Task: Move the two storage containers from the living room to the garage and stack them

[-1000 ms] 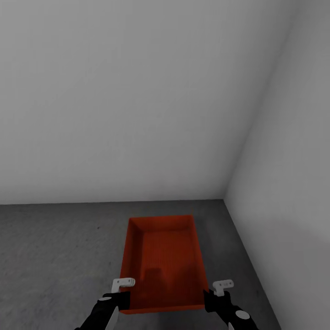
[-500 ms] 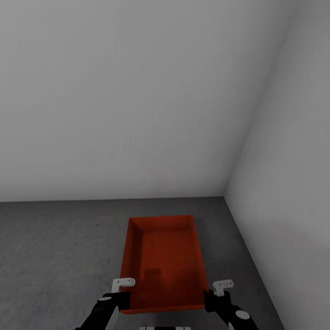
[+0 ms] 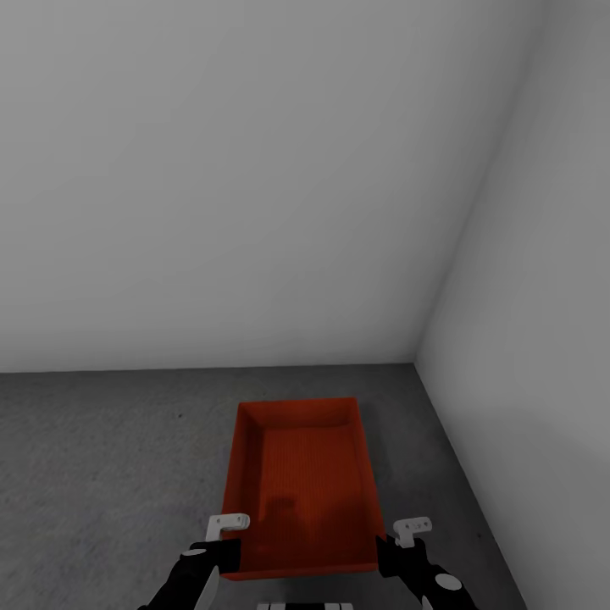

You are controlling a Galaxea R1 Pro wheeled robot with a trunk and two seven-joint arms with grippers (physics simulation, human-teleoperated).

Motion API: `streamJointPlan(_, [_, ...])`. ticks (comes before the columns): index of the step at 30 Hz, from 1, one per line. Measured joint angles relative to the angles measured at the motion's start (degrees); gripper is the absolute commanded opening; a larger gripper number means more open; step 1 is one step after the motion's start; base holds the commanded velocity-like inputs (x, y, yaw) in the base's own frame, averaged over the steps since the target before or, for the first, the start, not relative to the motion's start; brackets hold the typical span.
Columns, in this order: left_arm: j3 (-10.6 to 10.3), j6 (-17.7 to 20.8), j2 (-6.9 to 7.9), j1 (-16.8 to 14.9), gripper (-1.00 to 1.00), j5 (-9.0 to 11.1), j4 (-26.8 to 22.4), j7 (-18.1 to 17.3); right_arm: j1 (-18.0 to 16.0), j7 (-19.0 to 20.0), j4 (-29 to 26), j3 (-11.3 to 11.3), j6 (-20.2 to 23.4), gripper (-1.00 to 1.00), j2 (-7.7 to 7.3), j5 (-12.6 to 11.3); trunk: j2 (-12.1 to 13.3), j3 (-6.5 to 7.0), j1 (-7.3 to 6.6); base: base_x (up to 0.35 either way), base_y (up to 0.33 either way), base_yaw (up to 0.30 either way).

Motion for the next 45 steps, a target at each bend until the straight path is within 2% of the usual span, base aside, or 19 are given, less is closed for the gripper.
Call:
streamJointPlan(15, [0.00,0.00,-0.01,0.00,-1.00,0.00,0.00,0.02,0.00,0.02,0.00,-0.03,0.00,-1.00,0.00,0.01,-6.02,-2.69,3.30,0.000,0.000,0.000])
streamJointPlan(26, [-0.28,0.10,-0.26,-0.06,-1.00,-0.04,-0.64,0.68,-0.03,0.43,0.03,-0.54,-0.64,-1.00,-0.04,0.09,-6.19,-5.12,3.55,0.000,0.000,0.000])
streamJointPlan(45, [-0.33,0.07,-0.25,-0.06,-1.00,-0.02,-0.64,0.67,-0.02,0.41,0.04,-0.52,-0.66,-1.00,-0.04,0.05,-6.19,-5.13,3.55,0.000,0.000,0.000])
